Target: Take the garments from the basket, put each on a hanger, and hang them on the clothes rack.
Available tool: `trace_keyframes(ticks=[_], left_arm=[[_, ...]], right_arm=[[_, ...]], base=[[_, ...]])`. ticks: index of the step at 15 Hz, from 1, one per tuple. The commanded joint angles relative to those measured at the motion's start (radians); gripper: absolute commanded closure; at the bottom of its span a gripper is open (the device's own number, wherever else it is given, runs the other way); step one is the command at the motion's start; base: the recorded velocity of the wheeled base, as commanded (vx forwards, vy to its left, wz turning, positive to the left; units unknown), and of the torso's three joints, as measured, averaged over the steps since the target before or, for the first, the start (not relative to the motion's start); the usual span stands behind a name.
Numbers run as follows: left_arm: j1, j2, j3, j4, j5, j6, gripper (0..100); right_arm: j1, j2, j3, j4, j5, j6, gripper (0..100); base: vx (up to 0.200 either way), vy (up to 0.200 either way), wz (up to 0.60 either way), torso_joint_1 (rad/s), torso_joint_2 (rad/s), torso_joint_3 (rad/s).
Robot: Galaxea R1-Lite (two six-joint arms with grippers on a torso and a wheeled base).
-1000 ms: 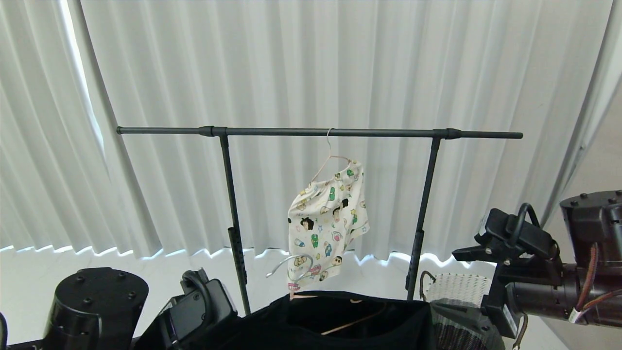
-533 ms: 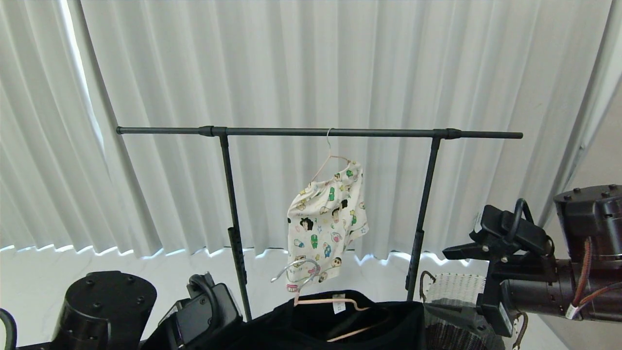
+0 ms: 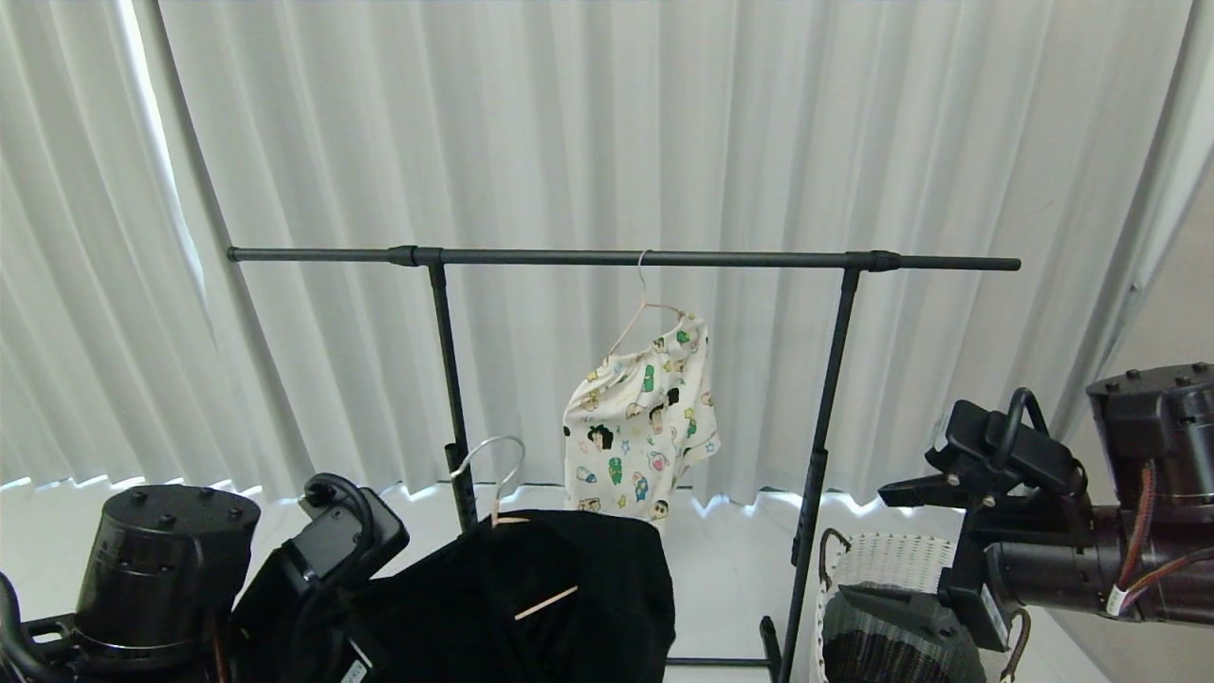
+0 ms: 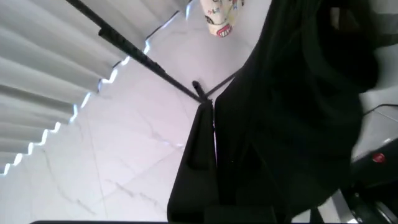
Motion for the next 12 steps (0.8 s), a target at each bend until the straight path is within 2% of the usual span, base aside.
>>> trace_keyframes(ticks=[1, 3, 5, 8, 10, 12], left_arm=[[-0.068, -0.033, 0.0, -0.001, -0.098, 0.0, 100], [-0.12, -0.041, 0.0, -0.001, -0.19, 0.014, 100], [-0.191, -0.041, -0.002, -0.001, -0.198, 0.013, 100], [-0.294, -0.05, -0.002, -0.002, -0.198, 0.011, 100], [-0.35, -0.06, -0.005, -0.002, -0.198, 0.008, 100], [-0.357, -0.069, -0.009, -0.007, -0.198, 0.006, 100]], right_arm=[[0.005, 0.002, 0.0, 0.002, 0.001, -0.011, 0], [0.036, 0.002, -0.001, 0.028, 0.004, -0.078, 0], [0.105, 0.002, -0.004, 0.07, 0.011, -0.143, 0], [0.26, 0.019, -0.01, 0.082, 0.019, -0.147, 0], [0.323, 0.04, -0.021, 0.082, 0.016, -0.147, 0], [0.343, 0.062, -0.033, 0.079, 0.013, -0.147, 0]], base=[[0.0, 0.0, 0.0, 0.0, 0.0, 0.0], [0.0, 0.0, 0.0, 0.0, 0.0, 0.0], [0.0, 0.0, 0.0, 0.0, 0.0, 0.0], [0.0, 0.0, 0.0, 0.0, 0.0, 0.0], [0.0, 0.0, 0.0, 0.0, 0.0, 0.0], [0.0, 0.0, 0.0, 0.0, 0.0, 0.0]])
